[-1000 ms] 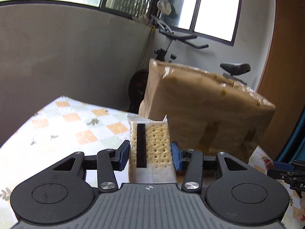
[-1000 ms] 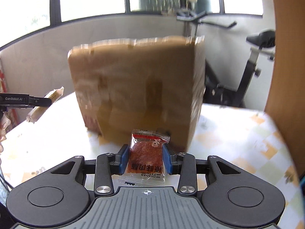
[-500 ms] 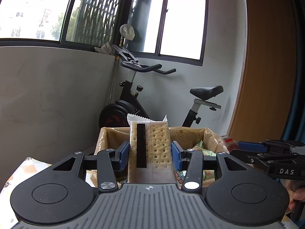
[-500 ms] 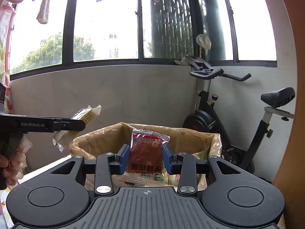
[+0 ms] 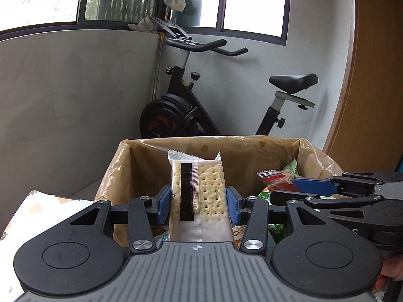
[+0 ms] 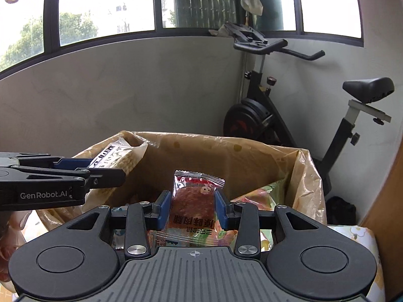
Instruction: Organize snacks
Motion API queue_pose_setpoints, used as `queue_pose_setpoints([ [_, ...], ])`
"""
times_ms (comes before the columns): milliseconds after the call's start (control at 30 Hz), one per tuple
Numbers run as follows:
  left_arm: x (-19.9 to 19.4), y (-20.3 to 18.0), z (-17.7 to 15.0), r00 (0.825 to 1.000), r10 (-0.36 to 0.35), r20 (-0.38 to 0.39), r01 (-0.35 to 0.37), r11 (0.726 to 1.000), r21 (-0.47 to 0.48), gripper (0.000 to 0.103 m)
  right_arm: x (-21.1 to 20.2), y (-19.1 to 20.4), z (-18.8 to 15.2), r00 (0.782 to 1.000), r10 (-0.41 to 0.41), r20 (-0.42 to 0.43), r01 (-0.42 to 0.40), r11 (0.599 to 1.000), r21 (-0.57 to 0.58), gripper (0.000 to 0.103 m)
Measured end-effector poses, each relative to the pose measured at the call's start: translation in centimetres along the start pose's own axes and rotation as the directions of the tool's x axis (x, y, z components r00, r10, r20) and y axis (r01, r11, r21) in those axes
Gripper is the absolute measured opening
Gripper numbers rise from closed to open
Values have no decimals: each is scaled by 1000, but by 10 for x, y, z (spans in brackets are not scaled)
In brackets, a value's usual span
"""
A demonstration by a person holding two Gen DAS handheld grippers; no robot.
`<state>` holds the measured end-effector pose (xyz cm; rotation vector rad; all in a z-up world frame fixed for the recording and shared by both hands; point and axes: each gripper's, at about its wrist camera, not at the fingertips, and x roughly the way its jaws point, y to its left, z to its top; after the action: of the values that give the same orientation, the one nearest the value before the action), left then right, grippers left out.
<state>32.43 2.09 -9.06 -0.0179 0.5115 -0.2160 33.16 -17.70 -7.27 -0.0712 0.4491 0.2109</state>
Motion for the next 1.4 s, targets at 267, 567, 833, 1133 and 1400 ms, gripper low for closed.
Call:
queue_pose_setpoints([
  [267, 3, 3, -3, 1000, 23, -20, -23, 1000, 11, 53, -1, -4, -6, 1000, -5, -21, 5, 1000, 14, 39],
  [567, -17, -2, 0, 999, 34, 19, -34, 999, 30, 72, -17, 10, -6, 1000, -4, -14, 4, 1000, -23, 43],
  [833, -43, -4, -2, 998, 49, 45, -51, 998, 35, 85, -39, 16, -5, 1000, -20, 4, 20, 1000, -22, 51],
  [1133, -77, -6, -5, 992, 90, 87, -93, 995, 30, 92, -68, 25, -9, 999, -34, 31, 35, 999, -13, 70],
  [1400, -113, -9, -14, 986, 107, 124, -110, 994, 16, 96, -108, 33, -20, 996, -52, 70, 50, 998, 27, 91],
])
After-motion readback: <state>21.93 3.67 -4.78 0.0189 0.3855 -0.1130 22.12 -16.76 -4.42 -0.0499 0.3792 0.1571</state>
